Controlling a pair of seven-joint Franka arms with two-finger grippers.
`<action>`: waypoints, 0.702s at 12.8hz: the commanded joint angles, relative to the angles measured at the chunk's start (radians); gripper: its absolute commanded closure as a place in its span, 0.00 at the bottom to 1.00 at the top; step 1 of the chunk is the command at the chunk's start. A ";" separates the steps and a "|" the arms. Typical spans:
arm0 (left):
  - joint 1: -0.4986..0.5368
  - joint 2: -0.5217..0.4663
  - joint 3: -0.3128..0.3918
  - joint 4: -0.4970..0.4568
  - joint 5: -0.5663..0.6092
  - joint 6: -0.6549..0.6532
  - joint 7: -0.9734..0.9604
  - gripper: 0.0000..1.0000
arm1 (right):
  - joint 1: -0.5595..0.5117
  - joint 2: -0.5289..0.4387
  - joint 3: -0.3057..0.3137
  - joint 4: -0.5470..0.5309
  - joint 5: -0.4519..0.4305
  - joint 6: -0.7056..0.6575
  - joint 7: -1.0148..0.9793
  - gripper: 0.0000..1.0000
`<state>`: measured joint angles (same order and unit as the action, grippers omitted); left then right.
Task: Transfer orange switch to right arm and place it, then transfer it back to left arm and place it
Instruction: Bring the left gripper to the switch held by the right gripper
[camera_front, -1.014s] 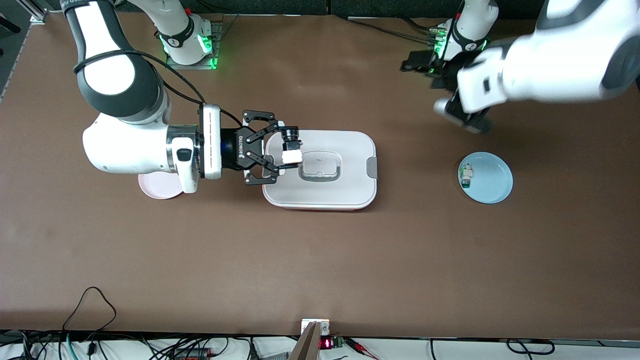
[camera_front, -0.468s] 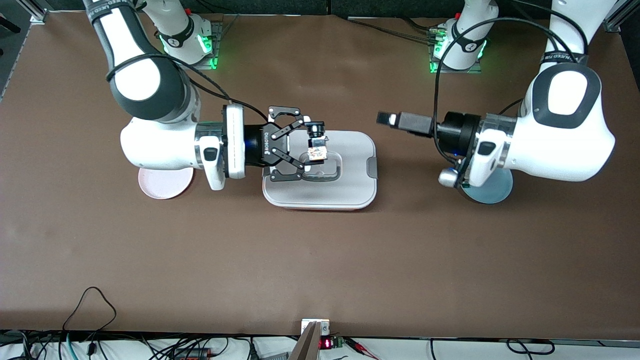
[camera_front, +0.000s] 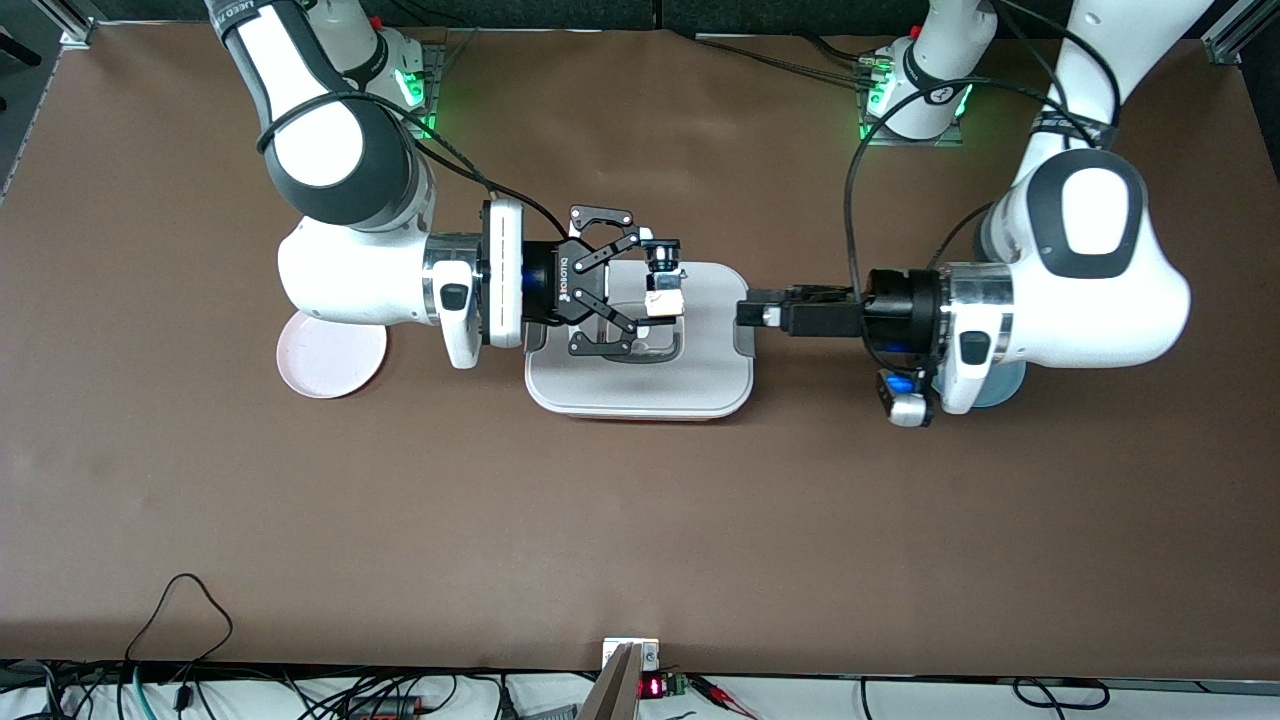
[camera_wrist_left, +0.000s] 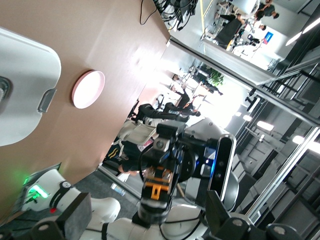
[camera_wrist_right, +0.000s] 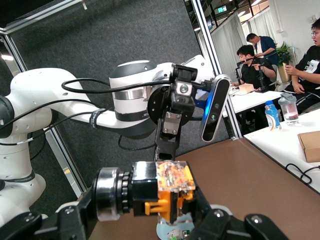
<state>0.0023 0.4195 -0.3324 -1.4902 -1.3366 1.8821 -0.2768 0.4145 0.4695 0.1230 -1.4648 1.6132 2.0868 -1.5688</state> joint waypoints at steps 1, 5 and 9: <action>-0.033 0.001 -0.002 -0.001 -0.051 0.060 -0.013 0.00 | 0.009 0.012 -0.003 0.015 0.030 0.012 -0.007 0.77; -0.070 0.012 -0.002 0.001 -0.061 0.106 -0.016 0.01 | 0.009 0.012 0.009 0.017 0.036 0.033 -0.005 0.77; -0.100 0.012 -0.002 0.001 -0.071 0.152 -0.016 0.06 | 0.009 0.020 0.046 0.018 0.043 0.090 -0.010 0.77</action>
<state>-0.0804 0.4299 -0.3351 -1.4929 -1.3728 2.0021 -0.2898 0.4217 0.4780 0.1571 -1.4642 1.6307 2.1548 -1.5688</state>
